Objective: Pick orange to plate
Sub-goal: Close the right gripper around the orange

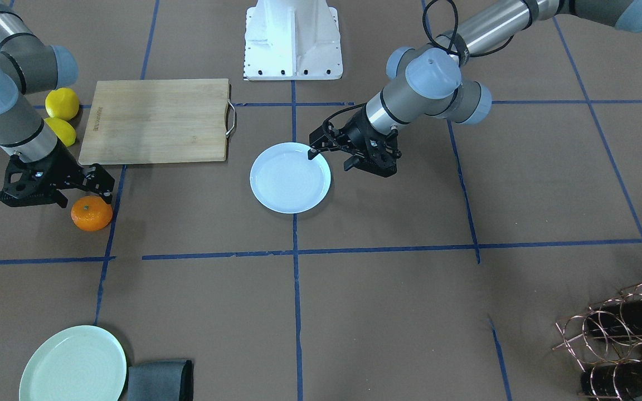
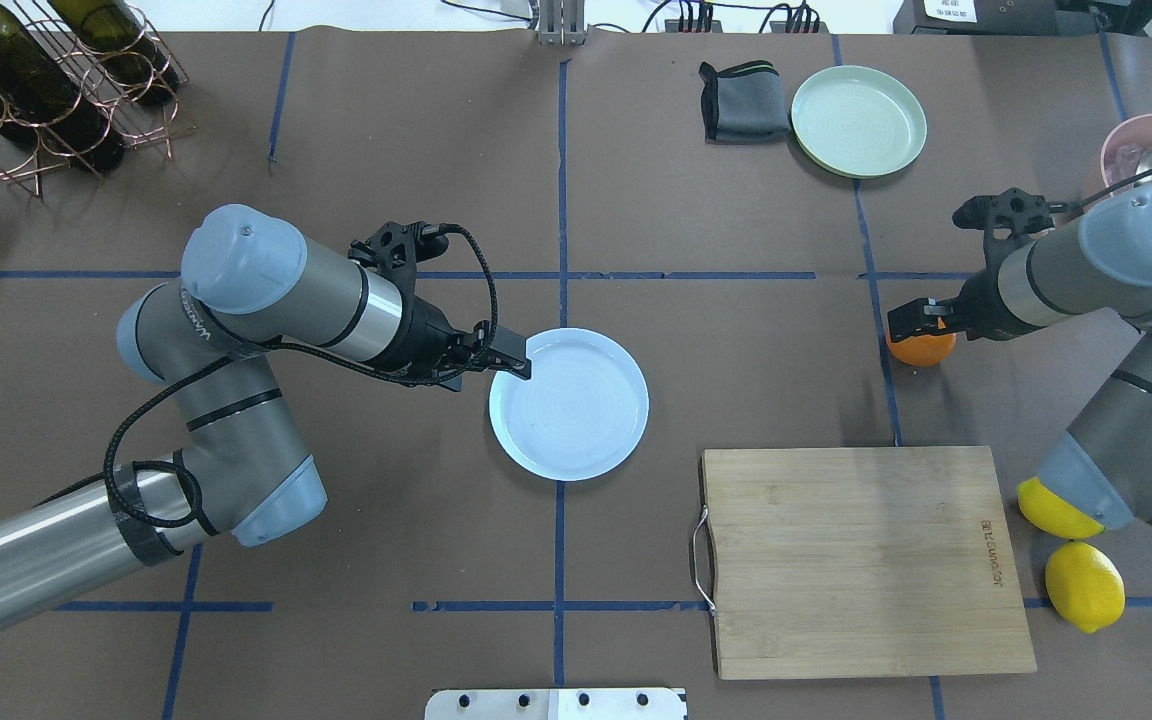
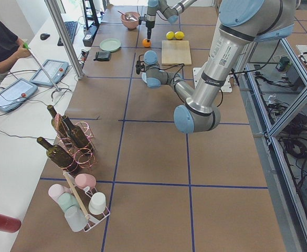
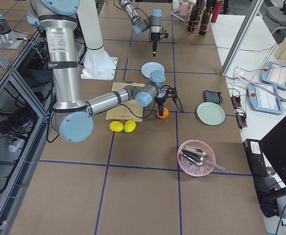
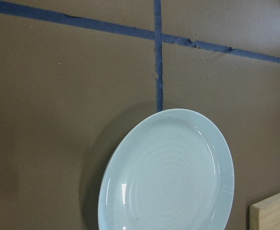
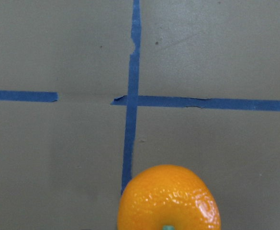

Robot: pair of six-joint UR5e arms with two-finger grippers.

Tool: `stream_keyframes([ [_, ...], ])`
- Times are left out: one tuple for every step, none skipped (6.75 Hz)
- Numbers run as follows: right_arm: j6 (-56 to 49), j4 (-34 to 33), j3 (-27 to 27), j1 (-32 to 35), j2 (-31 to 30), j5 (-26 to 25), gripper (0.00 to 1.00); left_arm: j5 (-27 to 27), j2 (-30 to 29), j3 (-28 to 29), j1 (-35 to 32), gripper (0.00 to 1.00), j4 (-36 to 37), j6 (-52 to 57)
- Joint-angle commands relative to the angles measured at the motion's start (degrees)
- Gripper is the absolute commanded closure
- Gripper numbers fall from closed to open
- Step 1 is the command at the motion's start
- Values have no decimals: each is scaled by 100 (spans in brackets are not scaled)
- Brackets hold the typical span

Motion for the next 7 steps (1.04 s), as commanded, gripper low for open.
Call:
stream_keyframes([
  [-1,13,-231,-20,124,-129,0,8,3,-12,5,1,0,-1],
  [-1,4,-293,-20,133,-174,0,8,3,-21,5,1,0,-1],
  [-1,4,-293,-20,124,-174,0,8,3,-21,5,1,0,-1],
  [-1,4,-293,-29,124,-174,0,8,3,-30,5,1,0,8],
  [8,13,-363,-64,124,-165,0,8,3,-30,-3,1,0,8],
  [8,13,-372,-81,124,-157,0,8,11,-30,5,1,0,8],
  [8,13,-381,-116,124,-156,0,42,3,-30,-3,1,0,-1],
])
